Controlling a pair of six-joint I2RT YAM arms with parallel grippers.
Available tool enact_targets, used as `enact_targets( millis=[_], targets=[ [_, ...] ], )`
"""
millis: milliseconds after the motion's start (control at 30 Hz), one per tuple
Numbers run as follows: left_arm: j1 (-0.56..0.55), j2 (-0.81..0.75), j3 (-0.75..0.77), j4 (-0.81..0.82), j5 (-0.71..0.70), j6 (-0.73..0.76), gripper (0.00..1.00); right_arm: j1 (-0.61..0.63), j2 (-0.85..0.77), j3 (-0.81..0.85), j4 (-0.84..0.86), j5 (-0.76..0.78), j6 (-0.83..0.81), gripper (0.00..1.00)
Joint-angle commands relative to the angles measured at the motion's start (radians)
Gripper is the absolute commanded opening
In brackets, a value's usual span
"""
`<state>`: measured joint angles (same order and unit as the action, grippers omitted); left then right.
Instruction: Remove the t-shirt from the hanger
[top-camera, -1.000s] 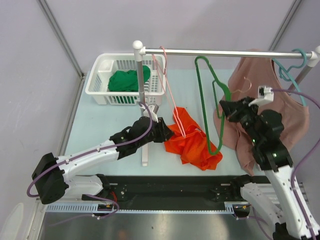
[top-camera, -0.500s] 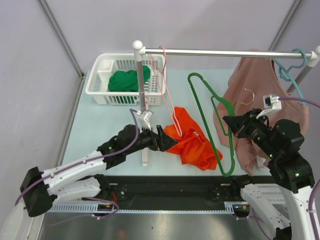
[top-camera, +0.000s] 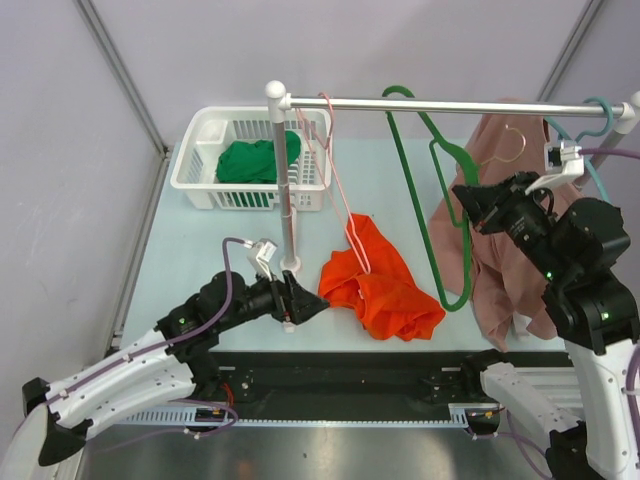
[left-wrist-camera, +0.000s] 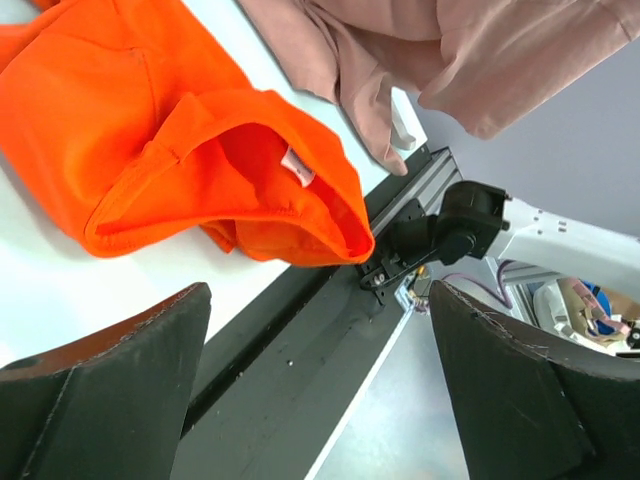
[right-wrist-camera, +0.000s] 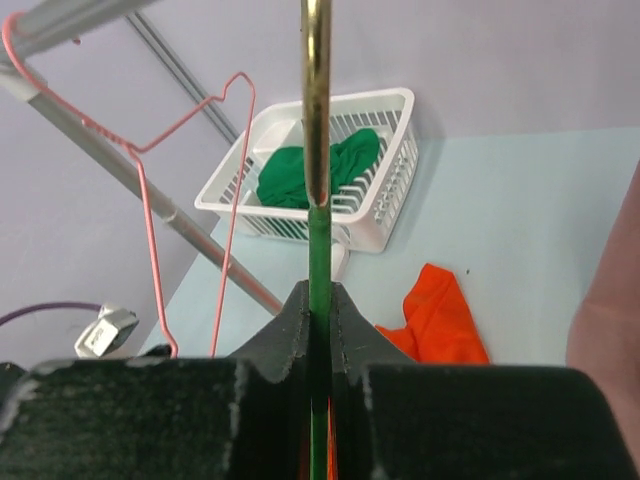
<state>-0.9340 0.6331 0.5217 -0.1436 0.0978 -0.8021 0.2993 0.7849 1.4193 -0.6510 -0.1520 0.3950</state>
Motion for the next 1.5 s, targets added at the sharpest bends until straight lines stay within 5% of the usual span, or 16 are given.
enact_targets(
  millis=[0, 400, 967, 1467],
  targets=[
    [-0.006, -0.041, 0.008, -0.076, 0.005, 0.020, 0.95, 0.000, 0.066, 0.059, 0.135, 0.032, 0.004, 0.00],
    [-0.006, -0.095, 0.001, -0.134, -0.007, 0.020, 0.96, -0.006, 0.201, 0.136, 0.179, 0.101, 0.010, 0.00],
    [-0.006, 0.039, 0.043, -0.062, 0.033, 0.030, 0.96, -0.003, 0.232, 0.173, 0.107, 0.256, 0.002, 0.02],
    [-0.008, 0.143, 0.066, 0.068, 0.118, -0.037, 1.00, 0.020, 0.198, 0.148, 0.008, 0.304, -0.016, 0.27]
  ],
)
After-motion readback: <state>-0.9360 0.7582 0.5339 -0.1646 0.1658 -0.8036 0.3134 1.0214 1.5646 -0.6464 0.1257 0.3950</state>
